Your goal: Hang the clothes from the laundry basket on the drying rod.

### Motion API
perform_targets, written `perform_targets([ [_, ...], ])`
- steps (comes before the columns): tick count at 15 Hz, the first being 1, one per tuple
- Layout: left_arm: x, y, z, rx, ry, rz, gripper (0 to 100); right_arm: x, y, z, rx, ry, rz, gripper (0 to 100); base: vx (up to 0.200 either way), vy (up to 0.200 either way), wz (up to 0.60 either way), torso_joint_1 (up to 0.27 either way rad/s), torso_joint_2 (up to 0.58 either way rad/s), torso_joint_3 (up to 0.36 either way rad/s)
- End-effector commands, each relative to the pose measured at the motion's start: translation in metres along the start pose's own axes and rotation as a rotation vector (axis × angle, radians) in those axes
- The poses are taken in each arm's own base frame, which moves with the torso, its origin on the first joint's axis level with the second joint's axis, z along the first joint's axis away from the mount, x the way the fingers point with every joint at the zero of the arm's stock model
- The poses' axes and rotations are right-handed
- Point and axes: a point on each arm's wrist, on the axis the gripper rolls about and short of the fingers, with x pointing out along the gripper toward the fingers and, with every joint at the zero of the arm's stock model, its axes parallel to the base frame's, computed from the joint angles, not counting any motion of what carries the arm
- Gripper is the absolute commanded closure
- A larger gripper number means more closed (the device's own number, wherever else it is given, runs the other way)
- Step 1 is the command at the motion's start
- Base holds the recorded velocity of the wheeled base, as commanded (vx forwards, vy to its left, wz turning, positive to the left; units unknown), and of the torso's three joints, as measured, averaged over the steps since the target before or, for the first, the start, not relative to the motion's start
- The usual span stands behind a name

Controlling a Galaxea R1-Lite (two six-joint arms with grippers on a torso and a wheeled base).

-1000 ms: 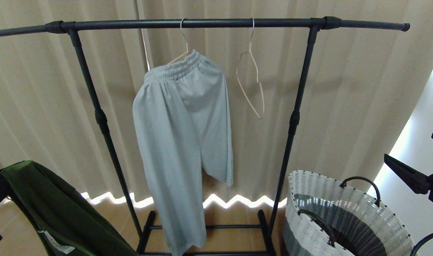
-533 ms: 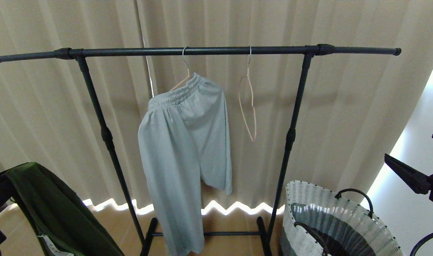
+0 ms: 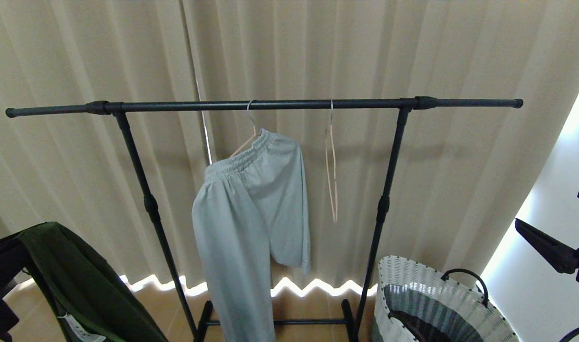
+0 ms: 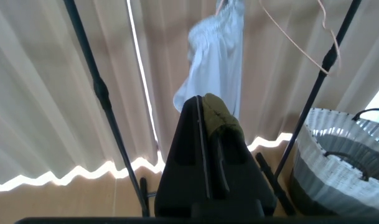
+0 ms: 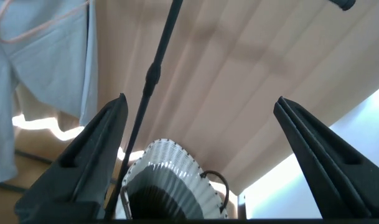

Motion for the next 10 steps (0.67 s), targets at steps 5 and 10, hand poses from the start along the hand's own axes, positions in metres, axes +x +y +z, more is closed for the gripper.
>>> perform_targets([
  [5, 0.0003, 0.0001, -0.0029, 0.053, 0.011, 0.002, 100, 0.0016, 0.0015, -0.0049, 0.009, 0.109, 0.030, 0, 0.000, 0.000, 0.00, 0.178, -0.40, -0.235],
  [10, 0.0022, -0.0001, -0.0023, 0.054, 0.017, 0.002, 100, 0.0018, 0.0007, -0.0047, 0.029, 0.138, 0.031, 0, 0.000, 0.000, 0.00, 0.017, -0.03, -0.018],
])
